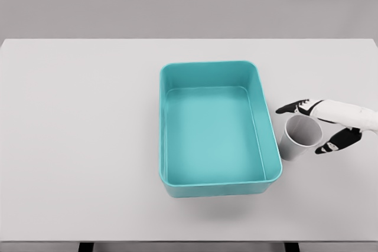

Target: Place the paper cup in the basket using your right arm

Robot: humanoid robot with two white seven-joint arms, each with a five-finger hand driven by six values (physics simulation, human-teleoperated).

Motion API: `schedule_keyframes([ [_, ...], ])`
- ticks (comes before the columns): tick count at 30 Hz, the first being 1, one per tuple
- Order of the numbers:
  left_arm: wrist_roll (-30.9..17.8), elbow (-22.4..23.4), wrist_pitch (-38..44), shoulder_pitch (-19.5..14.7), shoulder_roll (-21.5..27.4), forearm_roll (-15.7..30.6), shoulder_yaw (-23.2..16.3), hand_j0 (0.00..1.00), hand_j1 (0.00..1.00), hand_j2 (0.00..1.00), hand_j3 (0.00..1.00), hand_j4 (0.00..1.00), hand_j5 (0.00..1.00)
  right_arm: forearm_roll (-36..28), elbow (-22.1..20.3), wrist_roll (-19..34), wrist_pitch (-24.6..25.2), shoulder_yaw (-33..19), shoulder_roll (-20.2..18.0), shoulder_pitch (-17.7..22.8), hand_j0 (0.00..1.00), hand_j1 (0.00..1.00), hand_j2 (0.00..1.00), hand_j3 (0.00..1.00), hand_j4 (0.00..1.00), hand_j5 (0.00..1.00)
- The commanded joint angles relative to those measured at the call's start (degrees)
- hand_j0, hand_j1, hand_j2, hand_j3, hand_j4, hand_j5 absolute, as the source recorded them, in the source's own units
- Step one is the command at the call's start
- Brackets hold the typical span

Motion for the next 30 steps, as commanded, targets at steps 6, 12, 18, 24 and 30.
schedule_keyframes([
  [6, -0.02, -0.01, 0.04, 0.00, 0.00, 0.02, -0.04, 1.00, 1.00, 1.00, 1.00, 1.00, 1.00, 0.12, 1.29, 0.29, -0.44, 1.09, 0.40, 0.09, 0.97, 0.97, 0.97, 0.97, 0.97, 0.97],
  [12, -0.02, -0.01, -0.05, 0.00, 0.00, 0.02, -0.04, 1.00, 1.00, 1.00, 1.00, 1.00, 1.00, 0.12, 3.14, 0.38, -0.17, 1.09, 2.42, 0.09, 0.97, 0.97, 0.97, 0.97, 0.97, 0.97],
  [18, -0.02, -0.01, 0.04, 0.00, 0.00, 0.02, -0.04, 1.00, 1.00, 1.00, 1.00, 1.00, 1.00, 0.29, 4.63, 0.99, -0.61, 1.44, 3.03, 0.44, 0.80, 0.80, 0.80, 0.80, 0.80, 0.80],
  [24, -0.02, -0.01, -0.05, 0.00, 0.00, 0.02, -0.04, 1.00, 1.00, 1.00, 1.00, 1.00, 1.00, 0.38, 4.46, -0.15, -2.22, 1.09, 0.92, 0.62, 0.67, 0.67, 0.67, 0.67, 0.67, 0.67],
  [30, -0.02, -0.01, 0.04, 0.00, 0.00, 0.02, -0.04, 1.00, 1.00, 1.00, 1.00, 1.00, 1.00, -0.50, 3.84, -1.91, -2.22, 0.74, -2.06, 0.62, 0.67, 0.67, 0.67, 0.67, 0.67, 0.67],
])
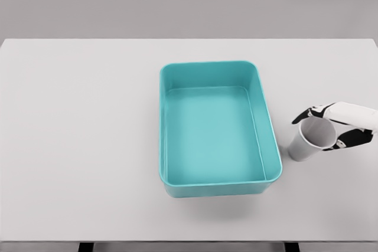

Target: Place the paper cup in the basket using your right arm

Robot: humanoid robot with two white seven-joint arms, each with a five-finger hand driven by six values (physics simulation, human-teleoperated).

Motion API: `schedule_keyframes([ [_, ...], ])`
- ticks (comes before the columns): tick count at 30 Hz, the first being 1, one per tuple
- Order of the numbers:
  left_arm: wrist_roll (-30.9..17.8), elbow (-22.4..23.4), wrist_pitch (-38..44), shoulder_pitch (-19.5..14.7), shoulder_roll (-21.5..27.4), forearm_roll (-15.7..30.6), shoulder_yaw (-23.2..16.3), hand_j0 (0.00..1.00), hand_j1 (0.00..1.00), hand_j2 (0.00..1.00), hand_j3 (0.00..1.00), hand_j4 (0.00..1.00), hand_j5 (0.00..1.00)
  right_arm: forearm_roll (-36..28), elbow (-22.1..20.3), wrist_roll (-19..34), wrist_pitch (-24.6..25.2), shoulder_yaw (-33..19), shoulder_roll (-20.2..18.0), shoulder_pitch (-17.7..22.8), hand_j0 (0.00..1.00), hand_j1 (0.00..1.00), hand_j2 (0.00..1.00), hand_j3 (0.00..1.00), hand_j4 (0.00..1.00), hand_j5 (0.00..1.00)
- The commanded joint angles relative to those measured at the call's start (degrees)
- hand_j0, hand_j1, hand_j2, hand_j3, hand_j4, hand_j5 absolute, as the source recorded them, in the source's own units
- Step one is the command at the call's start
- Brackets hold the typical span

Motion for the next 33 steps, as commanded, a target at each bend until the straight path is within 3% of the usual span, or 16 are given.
schedule_keyframes([
  [1, -0.02, -0.01, 0.04, 0.00, 0.00, 0.02, -0.02, 1.00, 1.00, 1.00, 1.00, 1.00, 1.00, -1.16, -0.13, -0.49, 0.00, -0.17, -0.75, 0.00, 0.67, 0.67, 0.67, 0.67, 0.67, 0.67],
  [11, -0.02, -0.01, -0.05, 0.00, 0.00, 0.02, 0.07, 1.00, 1.00, 1.00, 1.00, 1.00, 1.00, -3.54, -1.97, 0.39, 0.00, -4.39, -1.45, -0.09, 0.67, 0.67, 0.67, 0.67, 0.67, 0.67],
  [21, -0.02, -0.01, -0.05, 0.00, 0.00, 0.02, -0.02, 1.00, 1.00, 1.00, 1.00, 1.00, 1.00, -11.97, -1.53, 0.48, 0.00, -4.83, -1.45, -0.18, 0.67, 0.67, 0.67, 0.67, 0.67, 0.67],
  [33, -0.02, -0.01, 0.04, 0.00, 0.00, 0.02, -0.02, 1.00, 1.00, 1.00, 1.00, 1.00, 1.00, -14.17, -7.77, 0.48, 0.00, -11.33, -0.75, -1.23, 0.67, 0.67, 0.67, 0.67, 0.67, 0.67],
])
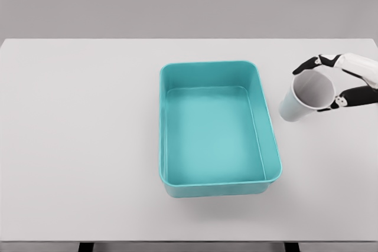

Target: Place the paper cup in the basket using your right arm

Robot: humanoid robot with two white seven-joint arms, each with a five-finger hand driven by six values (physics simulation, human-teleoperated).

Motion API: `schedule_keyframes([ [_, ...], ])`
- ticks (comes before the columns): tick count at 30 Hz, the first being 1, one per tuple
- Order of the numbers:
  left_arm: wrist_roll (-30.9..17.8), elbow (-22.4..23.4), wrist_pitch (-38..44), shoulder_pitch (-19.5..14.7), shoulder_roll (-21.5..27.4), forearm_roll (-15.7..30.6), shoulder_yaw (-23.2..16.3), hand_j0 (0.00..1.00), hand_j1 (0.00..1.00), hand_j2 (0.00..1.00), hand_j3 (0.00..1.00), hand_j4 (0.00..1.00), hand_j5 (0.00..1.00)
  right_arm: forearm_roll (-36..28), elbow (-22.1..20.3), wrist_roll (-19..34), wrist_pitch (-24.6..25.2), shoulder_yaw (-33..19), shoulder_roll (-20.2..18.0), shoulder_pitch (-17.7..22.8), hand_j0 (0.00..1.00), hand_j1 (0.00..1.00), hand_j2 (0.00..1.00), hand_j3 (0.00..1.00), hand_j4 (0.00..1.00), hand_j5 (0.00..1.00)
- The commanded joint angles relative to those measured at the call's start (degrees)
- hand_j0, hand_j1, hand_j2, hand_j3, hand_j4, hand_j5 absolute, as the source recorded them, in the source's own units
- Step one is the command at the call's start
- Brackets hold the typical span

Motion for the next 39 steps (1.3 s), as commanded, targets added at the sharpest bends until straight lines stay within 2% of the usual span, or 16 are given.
schedule_keyframes([
  [1, -0.02, -0.01, 0.03, 0.00, 0.00, 0.02, 0.07, 1.00, 1.00, 1.00, 1.00, 1.00, 1.00, -0.80, -1.30, -0.02, 0.07, -1.33, 0.53, 0.00, 0.67, 0.67, 0.67, 0.67, 0.67, 0.67],
  [13, -0.02, -0.01, 0.03, 0.00, 0.00, 0.02, -0.01, 1.00, 1.00, 1.00, 1.00, 1.00, 1.00, -1.07, -2.27, -0.02, 0.07, -0.90, 7.82, -4.39, 0.67, 0.67, 0.67, 0.67, 0.67, 0.67],
  [14, -0.02, -0.01, -0.06, 0.00, 0.00, 0.02, -0.02, 1.00, 1.00, 1.00, 1.00, 1.00, 1.00, -1.07, -2.18, 0.42, 0.07, -0.63, 8.88, -4.57, 0.67, 0.67, 0.67, 0.67, 0.67, 0.67],
  [16, -0.02, -0.01, 0.03, 0.00, 0.00, 0.02, -0.02, 1.00, 1.00, 1.00, 1.00, 1.00, 1.00, -1.07, -2.18, 3.40, 0.07, -0.63, 13.45, -5.10, 0.67, 0.67, 0.67, 0.67, 0.67, 0.67],
  [19, -0.02, -0.01, 0.03, 0.00, 0.00, 0.02, -0.01, 1.00, 1.00, 1.00, 1.00, 1.00, 1.00, -1.07, -2.01, 6.39, 0.07, -0.63, 16.88, -8.09, 0.67, 0.67, 0.67, 0.67, 0.67, 0.67],
  [21, -0.02, -0.01, 0.03, 0.00, 0.00, 0.02, -0.02, 1.00, 1.00, 1.00, 1.00, 1.00, 1.00, -1.16, -1.83, 6.92, 0.07, -0.63, 16.97, -10.54, 0.69, 0.69, 0.69, 0.69, 0.69, 0.69],
  [23, -0.02, -0.01, 0.03, 0.00, 0.00, 0.02, 0.07, 1.00, 1.00, 1.00, 1.00, 1.00, 1.00, -0.72, -2.01, 6.92, 0.07, -0.63, 17.32, -11.43, 1.00, 1.00, 1.00, 1.00, 1.00, 1.00],
  [26, -0.02, -0.01, -0.06, 0.00, 0.00, 0.02, -0.01, 1.00, 1.00, 1.00, 1.00, 1.00, 1.00, -0.54, -2.10, 6.92, 0.07, -0.63, 16.62, -10.99, 1.00, 1.00, 1.00, 1.00, 1.00, 1.00],
  [28, -0.02, -0.01, 0.03, 0.00, 0.00, 0.02, -0.02, 1.00, 1.00, 1.00, 1.00, 1.00, 1.00, 0.51, -2.27, 7.10, 0.07, -0.28, 14.42, -9.76, 1.00, 1.00, 1.00, 1.00, 1.00, 1.00],
  [30, -0.02, -0.01, -0.06, 0.00, 0.00, 0.02, 0.07, 1.00, 1.00, 1.00, 1.00, 1.00, 1.00, 2.45, -2.27, 11.05, 0.07, -0.19, 11.43, -9.67, 1.00, 1.00, 1.00, 1.00, 1.00, 1.00],
  [31, -0.02, -0.01, 0.03, 0.00, 0.00, 0.02, -0.02, 1.00, 1.00, 1.00, 1.00, 1.00, 1.00, 2.45, -2.27, 11.14, 0.07, -0.19, 10.90, -9.49, 1.00, 1.00, 1.00, 1.00, 1.00, 1.00],
  [34, -0.02, -0.01, 0.03, 0.00, 0.00, 0.02, -0.01, 1.00, 1.00, 1.00, 1.00, 1.00, 1.00, 2.45, -2.53, 11.32, 0.07, -0.37, 10.64, -10.28, 1.00, 1.00, 1.00, 1.00, 1.00, 1.00],
  [35, -0.02, -0.01, -0.06, 0.00, 0.00, 0.11, -0.01, 1.00, 1.00, 1.00, 1.00, 1.00, 1.00, 2.45, -2.53, 12.63, 0.07, -0.37, 10.20, -10.72, 1.00, 1.00, 1.00, 1.00, 1.00, 1.00],
  [36, -0.02, -0.01, -0.06, 0.00, 0.00, 0.02, -0.01, 1.00, 1.00, 1.00, 1.00, 1.00, 1.00, 2.45, -2.53, 16.94, 0.07, -0.72, 10.02, -11.07, 1.00, 1.00, 1.00, 1.00, 1.00, 1.00],
  [39, -0.02, -0.01, -0.06, 0.00, 0.00, 0.02, 0.07, 1.00, 1.00, 1.00, 1.00, 1.00, 1.00, 2.45, -2.62, 17.12, 0.07, -0.81, 9.23, -10.72, 1.00, 1.00, 1.00, 1.00, 1.00, 1.00],
])
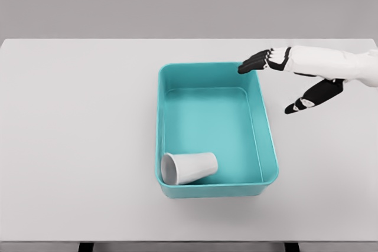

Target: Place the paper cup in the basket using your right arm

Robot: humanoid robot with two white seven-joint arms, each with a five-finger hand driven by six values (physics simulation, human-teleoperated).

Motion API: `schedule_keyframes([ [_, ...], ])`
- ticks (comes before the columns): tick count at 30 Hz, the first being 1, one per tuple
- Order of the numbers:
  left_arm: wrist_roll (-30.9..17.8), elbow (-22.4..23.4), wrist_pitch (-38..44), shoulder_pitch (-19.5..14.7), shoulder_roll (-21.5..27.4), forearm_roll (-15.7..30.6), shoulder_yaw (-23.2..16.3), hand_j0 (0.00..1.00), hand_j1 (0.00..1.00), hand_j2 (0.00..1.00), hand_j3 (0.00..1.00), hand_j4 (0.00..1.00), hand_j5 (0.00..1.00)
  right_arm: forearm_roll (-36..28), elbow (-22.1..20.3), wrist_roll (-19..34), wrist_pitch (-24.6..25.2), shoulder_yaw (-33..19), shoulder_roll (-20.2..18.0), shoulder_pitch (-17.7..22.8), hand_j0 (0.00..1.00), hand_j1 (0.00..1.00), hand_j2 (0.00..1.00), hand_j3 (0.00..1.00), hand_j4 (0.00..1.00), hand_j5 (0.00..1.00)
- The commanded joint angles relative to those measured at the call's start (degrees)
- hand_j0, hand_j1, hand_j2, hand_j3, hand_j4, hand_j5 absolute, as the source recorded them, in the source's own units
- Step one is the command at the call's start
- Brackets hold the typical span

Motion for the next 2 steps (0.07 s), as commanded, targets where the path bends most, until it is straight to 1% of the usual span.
schedule_keyframes([
  [1, -0.02, -0.10, -0.11, 0.00, 0.00, 0.02, -0.02, 1.00, 1.00, 1.00, 1.00, 1.00, 1.00, -0.40, -0.17, 1.34, 0.14, -0.20, -0.75, 0.09, 1.00, 1.00, 1.00, 1.00, 1.00, 1.00],
  [2, -0.54, -0.89, -0.29, -1.49, 0.00, 0.37, 0.51, 1.00, 1.00, 1.00, 1.00, 1.00, 1.00, -0.40, -0.09, 1.42, 0.14, 0.07, -0.40, 0.79, 1.00, 1.00, 1.00, 1.00, 1.00, 1.00],
])
